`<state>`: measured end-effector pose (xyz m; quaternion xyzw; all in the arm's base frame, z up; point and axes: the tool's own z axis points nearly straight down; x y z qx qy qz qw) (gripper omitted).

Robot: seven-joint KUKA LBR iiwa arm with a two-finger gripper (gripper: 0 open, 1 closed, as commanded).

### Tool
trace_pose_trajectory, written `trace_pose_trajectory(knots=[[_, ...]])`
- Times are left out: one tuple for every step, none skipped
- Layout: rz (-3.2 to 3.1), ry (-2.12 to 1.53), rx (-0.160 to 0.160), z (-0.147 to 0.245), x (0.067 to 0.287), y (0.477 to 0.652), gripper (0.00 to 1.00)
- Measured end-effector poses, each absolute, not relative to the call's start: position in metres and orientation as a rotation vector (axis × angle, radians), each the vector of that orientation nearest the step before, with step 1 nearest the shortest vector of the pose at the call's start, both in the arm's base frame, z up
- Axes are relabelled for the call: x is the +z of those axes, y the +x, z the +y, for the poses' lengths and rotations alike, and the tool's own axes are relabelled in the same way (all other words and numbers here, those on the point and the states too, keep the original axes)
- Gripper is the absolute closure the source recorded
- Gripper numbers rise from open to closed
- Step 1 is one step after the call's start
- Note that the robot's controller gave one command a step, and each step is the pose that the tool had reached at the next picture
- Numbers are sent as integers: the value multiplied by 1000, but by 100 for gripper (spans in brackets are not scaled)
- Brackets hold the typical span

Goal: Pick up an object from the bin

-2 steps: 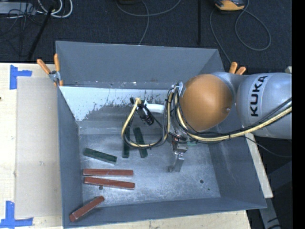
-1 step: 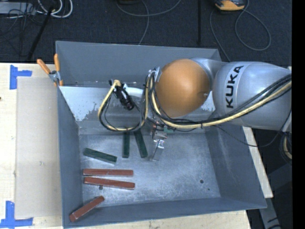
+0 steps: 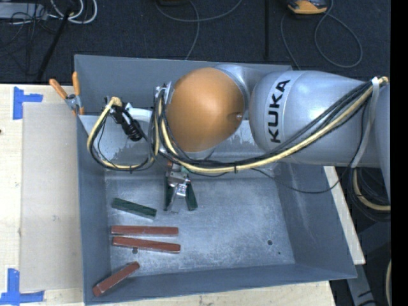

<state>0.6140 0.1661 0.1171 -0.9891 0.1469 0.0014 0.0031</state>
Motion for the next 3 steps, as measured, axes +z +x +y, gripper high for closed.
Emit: trace_pose_trajectory(knots=[[5, -3138, 8, 230, 146, 603, 0], [234, -3138, 13, 86, 67, 581, 0], [505, -3099, 3, 82, 80, 620, 0]])
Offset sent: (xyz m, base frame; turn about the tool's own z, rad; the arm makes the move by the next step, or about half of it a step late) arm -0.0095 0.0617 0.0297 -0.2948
